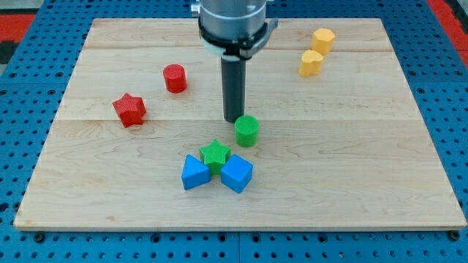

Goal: Go to the right side of the board

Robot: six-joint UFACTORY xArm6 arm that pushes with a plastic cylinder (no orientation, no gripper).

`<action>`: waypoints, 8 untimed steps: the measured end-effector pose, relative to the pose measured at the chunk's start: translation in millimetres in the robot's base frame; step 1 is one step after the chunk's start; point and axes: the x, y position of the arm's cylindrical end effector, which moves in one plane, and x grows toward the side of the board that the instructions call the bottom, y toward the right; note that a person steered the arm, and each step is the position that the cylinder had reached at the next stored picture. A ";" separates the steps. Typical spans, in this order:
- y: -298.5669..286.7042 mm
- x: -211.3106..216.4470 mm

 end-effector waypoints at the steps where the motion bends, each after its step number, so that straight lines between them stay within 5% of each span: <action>1: 24.9 -35.4; 3: 9.3 44.2; 6: 15.0 17.2; 7: 49.1 24.5; 8: 150.2 33.0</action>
